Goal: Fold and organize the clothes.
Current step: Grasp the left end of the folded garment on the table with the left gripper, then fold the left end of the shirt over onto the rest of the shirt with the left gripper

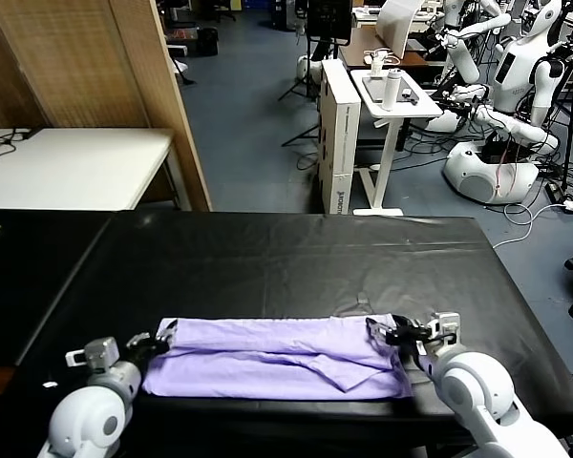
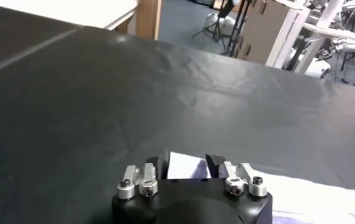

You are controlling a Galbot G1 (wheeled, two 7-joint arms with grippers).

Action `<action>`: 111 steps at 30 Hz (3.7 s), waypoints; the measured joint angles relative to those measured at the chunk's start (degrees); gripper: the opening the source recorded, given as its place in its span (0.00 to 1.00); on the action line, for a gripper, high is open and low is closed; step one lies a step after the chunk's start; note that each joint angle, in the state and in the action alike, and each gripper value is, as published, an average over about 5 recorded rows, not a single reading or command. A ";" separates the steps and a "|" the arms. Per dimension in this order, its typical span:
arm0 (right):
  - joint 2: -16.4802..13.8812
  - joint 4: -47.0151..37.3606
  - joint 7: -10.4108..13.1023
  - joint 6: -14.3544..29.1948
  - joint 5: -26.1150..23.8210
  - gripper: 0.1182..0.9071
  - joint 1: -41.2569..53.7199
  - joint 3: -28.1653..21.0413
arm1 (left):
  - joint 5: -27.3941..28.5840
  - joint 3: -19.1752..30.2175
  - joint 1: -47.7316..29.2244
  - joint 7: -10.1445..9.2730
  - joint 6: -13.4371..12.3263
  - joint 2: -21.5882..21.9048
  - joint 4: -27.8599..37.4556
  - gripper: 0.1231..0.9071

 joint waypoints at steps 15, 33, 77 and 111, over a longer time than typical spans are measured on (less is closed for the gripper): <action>2.72 -4.28 -0.73 5.10 -1.96 0.04 2.58 -0.45 | 0.38 2.20 -7.23 0.15 -1.53 -1.53 5.22 0.03; -1.32 3.30 -4.17 6.86 -0.81 0.99 -3.30 5.65 | -2.39 0.04 -6.04 1.71 0.18 2.06 2.76 0.90; -2.24 11.70 -5.14 6.85 1.14 1.00 -13.54 14.27 | -26.64 -6.54 0.34 10.06 9.14 11.75 4.39 0.97; 0.16 10.09 -4.92 7.12 -0.54 1.00 -12.24 12.28 | -0.23 -11.88 1.03 10.76 9.43 14.51 0.39 0.08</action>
